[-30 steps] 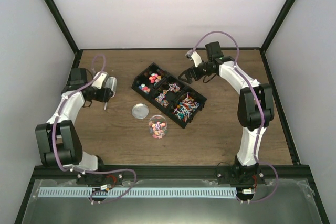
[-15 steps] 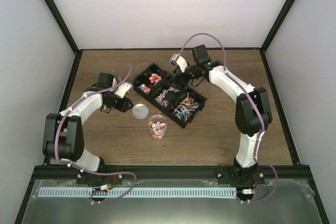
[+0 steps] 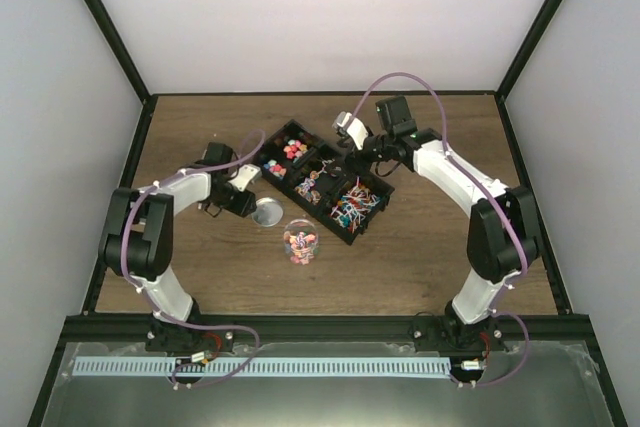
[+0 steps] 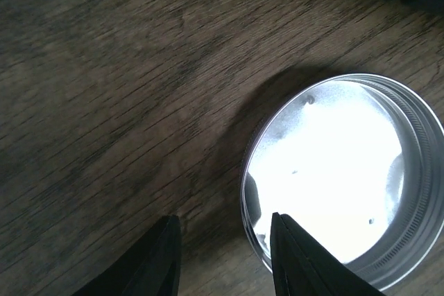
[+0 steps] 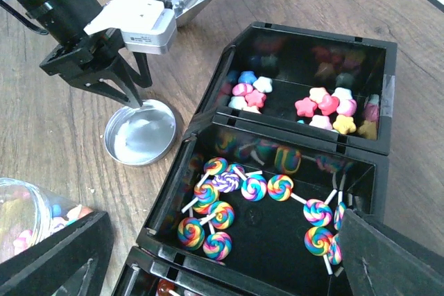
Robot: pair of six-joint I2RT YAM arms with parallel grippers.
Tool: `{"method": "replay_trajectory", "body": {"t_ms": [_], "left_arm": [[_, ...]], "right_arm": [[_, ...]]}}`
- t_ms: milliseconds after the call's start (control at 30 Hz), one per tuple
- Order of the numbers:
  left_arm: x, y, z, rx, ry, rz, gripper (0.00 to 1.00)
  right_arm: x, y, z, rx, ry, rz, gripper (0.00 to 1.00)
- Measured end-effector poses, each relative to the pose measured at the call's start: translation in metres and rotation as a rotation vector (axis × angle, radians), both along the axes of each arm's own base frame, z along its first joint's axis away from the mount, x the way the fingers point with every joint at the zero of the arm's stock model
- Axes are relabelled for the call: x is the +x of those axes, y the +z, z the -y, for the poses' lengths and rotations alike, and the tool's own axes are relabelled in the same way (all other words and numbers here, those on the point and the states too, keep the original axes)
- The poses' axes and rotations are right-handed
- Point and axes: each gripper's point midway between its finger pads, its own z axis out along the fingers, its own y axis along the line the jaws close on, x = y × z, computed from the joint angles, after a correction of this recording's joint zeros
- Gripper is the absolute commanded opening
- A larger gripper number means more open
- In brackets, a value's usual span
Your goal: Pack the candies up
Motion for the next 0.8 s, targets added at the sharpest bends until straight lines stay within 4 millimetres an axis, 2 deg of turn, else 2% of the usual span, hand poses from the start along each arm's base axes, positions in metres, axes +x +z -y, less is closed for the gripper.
{"method": "replay_trajectory", "body": {"t_ms": [100,300,500,700,800], "left_arm": [[0.001,-0.004,0.002,0.004,-0.001,-0.005,0.36],[0.011,-0.008,0.003,0.02,0.024,0.003,0.15],[0.019,-0.01,-0.001,0.045,0.052,0.0,0.04],[0.016,-0.008,-0.003,0.058,0.062,-0.023,0.04],[0.013,0.003,-0.003,0.042,0.054,-0.053,0.04]], "right_arm": [[-0.001,0.001,0.001,-0.001,0.003,0.014,0.89],[0.001,0.001,0.0,-0.001,0.009,0.037,0.83],[0.002,0.003,0.0,-0.002,0.02,0.064,0.78],[0.003,0.004,-0.001,-0.004,0.035,0.086,0.71],[0.001,0.005,-0.003,-0.009,0.058,0.111,0.65]]}}
